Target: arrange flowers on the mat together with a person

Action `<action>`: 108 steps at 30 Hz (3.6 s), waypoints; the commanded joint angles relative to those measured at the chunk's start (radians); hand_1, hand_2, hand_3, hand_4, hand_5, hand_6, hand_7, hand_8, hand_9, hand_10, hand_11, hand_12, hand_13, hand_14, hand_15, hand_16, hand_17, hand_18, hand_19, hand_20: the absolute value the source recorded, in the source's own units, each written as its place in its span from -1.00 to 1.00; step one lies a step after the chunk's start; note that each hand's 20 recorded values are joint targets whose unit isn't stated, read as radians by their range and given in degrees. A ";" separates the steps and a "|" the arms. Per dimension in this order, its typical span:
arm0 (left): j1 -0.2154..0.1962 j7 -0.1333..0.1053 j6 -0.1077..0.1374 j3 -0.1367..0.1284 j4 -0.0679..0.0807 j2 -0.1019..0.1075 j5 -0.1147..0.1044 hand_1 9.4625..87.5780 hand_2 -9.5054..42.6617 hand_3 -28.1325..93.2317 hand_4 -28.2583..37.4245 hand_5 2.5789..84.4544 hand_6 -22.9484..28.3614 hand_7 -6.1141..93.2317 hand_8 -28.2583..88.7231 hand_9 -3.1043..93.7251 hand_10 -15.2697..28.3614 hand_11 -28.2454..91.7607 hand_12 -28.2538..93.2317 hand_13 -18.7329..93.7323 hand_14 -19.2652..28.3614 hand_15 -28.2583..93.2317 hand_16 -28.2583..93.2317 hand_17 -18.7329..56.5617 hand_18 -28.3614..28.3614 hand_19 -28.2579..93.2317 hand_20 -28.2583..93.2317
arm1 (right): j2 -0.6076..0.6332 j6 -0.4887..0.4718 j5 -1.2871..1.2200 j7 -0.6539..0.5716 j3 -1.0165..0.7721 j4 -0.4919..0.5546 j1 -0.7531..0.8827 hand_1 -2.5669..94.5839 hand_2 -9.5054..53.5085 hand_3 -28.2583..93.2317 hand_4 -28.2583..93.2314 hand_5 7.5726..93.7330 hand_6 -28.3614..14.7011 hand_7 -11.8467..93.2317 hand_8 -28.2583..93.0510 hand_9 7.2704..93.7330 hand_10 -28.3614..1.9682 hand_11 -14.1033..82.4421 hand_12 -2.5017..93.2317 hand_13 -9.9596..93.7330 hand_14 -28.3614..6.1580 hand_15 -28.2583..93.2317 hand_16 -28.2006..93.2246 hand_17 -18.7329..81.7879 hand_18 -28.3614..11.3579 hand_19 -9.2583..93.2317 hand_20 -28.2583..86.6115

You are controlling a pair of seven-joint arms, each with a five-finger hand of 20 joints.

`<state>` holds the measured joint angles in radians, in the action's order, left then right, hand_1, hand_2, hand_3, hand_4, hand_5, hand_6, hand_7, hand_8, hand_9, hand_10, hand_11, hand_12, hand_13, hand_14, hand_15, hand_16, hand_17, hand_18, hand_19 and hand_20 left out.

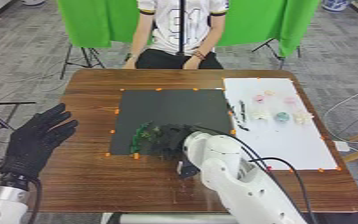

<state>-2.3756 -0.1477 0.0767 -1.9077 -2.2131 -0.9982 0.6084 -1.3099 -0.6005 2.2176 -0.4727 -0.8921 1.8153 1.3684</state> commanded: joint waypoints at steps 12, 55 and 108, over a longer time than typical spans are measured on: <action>-0.017 0.002 -0.001 -0.007 0.000 -0.016 0.004 -0.57 -0.59 0.63 -0.88 -0.05 0.14 -0.61 -0.65 -0.26 0.34 -0.18 -0.30 -0.18 0.50 0.07 -0.52 -0.68 0.84 0.28 -0.27 | 0.115 0.040 -0.081 0.047 -0.279 0.195 0.154 -0.49 -0.17 0.66 -0.83 0.85 0.29 -0.11 -0.67 0.93 0.10 0.30 -0.19 0.78 0.06 0.80 0.01 0.22 -0.86 1.00 0.28; 0.000 0.003 -0.028 -0.001 0.005 -0.018 0.011 -0.56 -0.64 0.63 -0.89 -0.08 0.13 -0.61 -0.65 -0.27 0.33 -0.19 -0.30 -0.18 0.50 0.05 -0.51 -0.68 0.84 0.27 -0.28 | -0.091 0.435 -0.978 0.570 -1.039 0.301 0.779 -0.53 -0.68 0.87 -0.90 -0.07 0.12 -0.31 -0.70 -0.06 -0.15 -0.18 -0.36 -0.02 -0.11 0.18 -0.14 -0.36 -0.63 0.20 0.11; -0.029 -0.007 -0.007 -0.017 -0.005 -0.027 0.006 -0.56 -0.62 0.63 -0.89 -0.06 0.14 -0.61 -0.65 -0.26 0.34 -0.19 -0.30 -0.18 0.50 0.06 -0.52 -0.68 0.84 0.28 -0.27 | -0.060 0.484 -0.895 0.564 -0.940 0.248 0.696 -0.57 -0.66 0.80 -0.91 -0.05 0.13 -0.31 -0.70 0.00 -0.15 -0.17 -0.37 0.05 -0.10 0.20 -0.13 -0.34 -0.63 0.23 0.12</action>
<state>-2.3856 -0.1586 0.0674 -1.9163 -2.2195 -1.0271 0.6136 -1.3874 -0.1547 1.3058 0.0921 -1.8539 2.0653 2.0778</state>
